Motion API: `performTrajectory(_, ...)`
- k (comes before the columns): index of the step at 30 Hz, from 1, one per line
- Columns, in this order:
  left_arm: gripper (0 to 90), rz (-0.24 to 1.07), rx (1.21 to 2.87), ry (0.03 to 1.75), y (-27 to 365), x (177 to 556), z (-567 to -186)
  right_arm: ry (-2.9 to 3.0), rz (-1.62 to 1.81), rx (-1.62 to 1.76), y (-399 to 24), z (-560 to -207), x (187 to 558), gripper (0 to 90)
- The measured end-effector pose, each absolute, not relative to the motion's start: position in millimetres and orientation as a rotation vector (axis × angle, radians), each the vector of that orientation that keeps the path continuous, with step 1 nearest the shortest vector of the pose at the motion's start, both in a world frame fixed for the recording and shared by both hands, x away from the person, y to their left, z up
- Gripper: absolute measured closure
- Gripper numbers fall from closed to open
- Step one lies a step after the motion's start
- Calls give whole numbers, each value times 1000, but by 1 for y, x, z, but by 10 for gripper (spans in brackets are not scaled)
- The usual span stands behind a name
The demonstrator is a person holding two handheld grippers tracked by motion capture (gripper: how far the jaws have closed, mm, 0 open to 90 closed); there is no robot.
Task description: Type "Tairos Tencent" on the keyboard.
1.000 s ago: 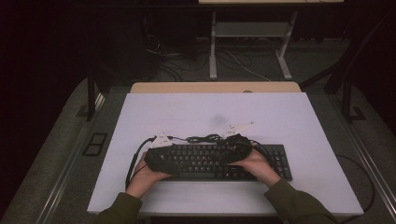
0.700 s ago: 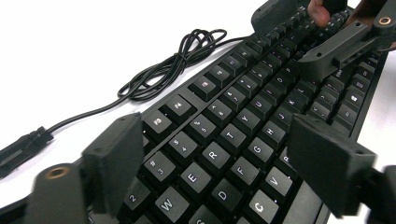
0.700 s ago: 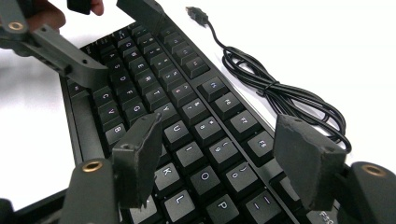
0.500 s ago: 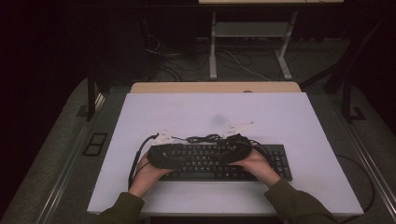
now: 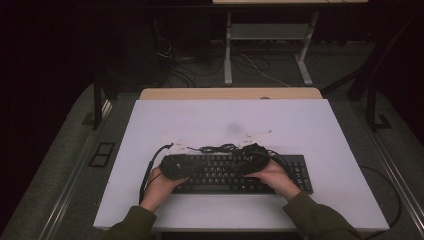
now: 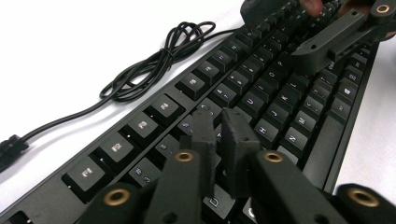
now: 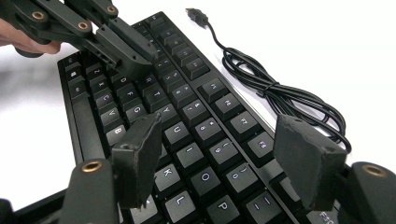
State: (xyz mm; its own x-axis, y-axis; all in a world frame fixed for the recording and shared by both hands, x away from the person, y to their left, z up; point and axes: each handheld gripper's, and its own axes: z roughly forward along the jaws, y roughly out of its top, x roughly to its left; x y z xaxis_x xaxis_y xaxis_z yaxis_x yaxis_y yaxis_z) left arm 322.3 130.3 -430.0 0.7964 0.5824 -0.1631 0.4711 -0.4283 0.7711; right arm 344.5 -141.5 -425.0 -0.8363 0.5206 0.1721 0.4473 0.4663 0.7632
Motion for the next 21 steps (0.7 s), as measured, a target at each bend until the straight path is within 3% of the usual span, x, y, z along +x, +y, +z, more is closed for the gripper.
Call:
performTrajectory(2,887,156,2109,777,130,323,-430,2616,1322,866,-142,-425,345,322)
performTrajectory(21,888,156,2139,793,128,323,-434,2615,1321,863,-142,-425,344,322)
